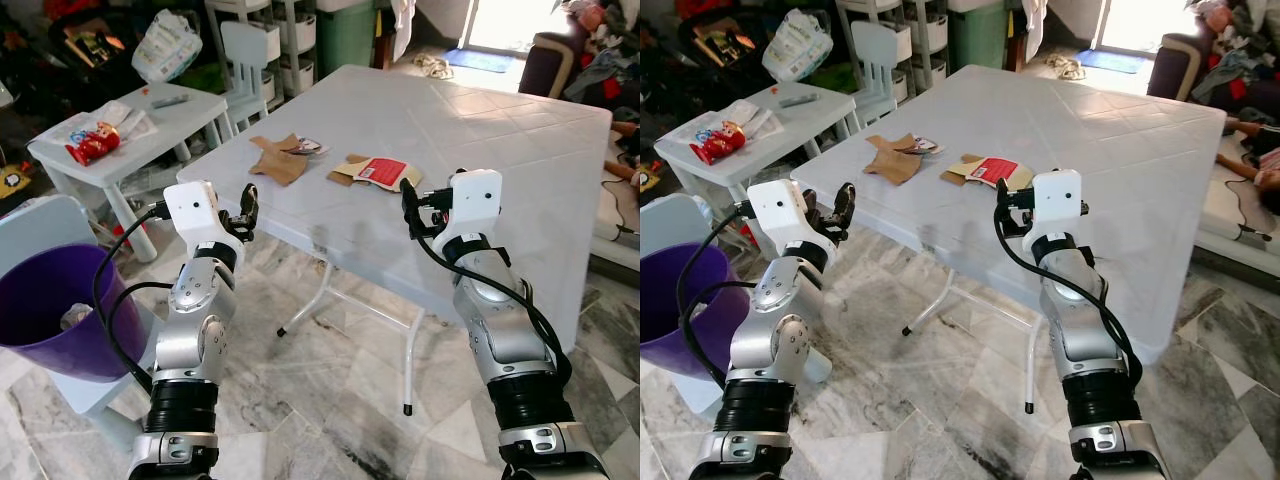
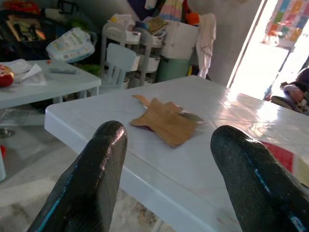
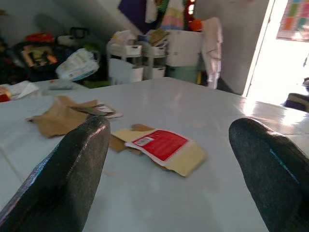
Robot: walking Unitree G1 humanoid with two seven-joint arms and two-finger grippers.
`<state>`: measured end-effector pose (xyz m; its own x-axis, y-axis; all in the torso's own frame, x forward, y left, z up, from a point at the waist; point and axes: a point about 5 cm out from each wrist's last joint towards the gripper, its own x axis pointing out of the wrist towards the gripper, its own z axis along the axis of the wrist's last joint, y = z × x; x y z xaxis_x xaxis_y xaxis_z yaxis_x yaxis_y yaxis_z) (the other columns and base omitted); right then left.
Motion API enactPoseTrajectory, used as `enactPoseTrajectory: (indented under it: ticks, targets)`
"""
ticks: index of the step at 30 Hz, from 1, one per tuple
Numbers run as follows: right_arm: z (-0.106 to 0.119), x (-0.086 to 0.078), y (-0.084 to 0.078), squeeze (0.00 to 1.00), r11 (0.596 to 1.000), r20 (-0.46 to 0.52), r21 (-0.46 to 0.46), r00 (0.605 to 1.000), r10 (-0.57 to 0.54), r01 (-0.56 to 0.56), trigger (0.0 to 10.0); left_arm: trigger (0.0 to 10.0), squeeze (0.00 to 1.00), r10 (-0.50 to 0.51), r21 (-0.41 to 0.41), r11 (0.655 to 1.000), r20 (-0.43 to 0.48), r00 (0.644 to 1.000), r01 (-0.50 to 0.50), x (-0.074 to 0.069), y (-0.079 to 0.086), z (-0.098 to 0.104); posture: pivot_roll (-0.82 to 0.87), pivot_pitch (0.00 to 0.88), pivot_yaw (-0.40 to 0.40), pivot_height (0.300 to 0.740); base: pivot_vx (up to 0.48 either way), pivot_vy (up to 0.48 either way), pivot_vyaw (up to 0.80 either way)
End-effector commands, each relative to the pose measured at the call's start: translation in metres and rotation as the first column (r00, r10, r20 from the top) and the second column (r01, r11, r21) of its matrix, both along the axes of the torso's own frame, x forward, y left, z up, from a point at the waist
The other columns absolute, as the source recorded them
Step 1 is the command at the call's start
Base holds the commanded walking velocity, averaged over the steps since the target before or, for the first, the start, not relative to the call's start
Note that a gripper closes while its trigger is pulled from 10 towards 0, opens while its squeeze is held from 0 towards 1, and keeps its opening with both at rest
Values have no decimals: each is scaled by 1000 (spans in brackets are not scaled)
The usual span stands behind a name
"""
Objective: Picking trash to rubbish bin
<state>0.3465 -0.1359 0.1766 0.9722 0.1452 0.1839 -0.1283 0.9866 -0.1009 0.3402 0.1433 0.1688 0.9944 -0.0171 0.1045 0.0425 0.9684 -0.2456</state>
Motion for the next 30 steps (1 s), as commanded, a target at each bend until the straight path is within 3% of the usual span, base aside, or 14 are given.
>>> enactPoseTrajectory:
  ticks: [1,30]
  targets:
    - [5,0,2,0,1000,15,-7,1000,11,-11,10000,10000,0,-1,9,1000,-8,1000,1,-1,0,-1,25,41,28,740,364,0,0]
    - [0,-5,4,0,998,-14,-35,999,43,-43,10000,10000,0,-20,19,1000,-34,999,21,-5,-8,-8,12,60,22,740,415,0,0]
